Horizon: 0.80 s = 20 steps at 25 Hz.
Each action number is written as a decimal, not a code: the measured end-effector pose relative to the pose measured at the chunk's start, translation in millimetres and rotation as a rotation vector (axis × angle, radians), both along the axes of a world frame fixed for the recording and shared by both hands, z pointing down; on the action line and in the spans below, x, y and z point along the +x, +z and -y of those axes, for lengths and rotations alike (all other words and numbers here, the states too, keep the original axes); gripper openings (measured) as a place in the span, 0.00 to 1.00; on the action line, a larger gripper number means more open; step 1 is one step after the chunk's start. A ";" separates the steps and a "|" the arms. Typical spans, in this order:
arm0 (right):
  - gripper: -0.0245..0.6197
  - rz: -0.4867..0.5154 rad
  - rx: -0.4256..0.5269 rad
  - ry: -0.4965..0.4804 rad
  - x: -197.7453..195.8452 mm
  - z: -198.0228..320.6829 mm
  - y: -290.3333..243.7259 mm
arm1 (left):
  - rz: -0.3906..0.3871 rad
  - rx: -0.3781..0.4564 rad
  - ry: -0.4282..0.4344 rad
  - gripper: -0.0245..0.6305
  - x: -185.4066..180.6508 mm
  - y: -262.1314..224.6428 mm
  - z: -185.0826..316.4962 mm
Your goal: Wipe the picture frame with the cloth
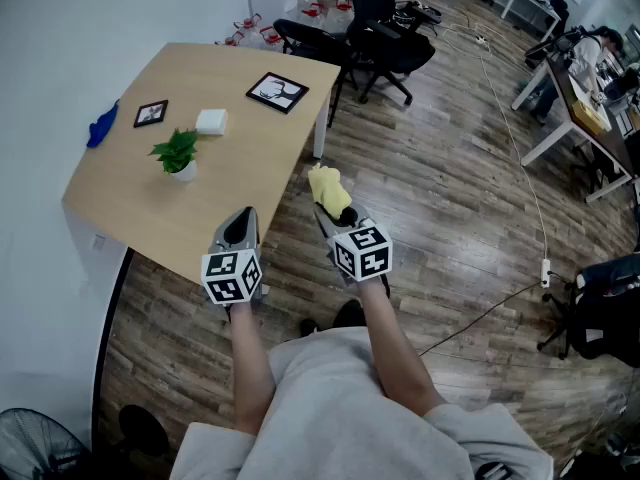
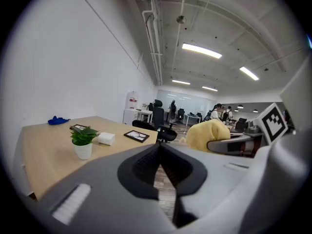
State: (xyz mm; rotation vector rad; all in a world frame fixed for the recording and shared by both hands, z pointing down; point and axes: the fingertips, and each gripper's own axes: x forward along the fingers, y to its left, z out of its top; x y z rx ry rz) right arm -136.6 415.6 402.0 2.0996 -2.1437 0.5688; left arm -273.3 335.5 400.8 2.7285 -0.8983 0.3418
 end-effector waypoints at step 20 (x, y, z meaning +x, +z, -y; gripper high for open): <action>0.18 0.044 0.049 0.040 33.0 12.1 4.8 | 0.017 0.011 -0.011 0.12 11.5 9.0 19.9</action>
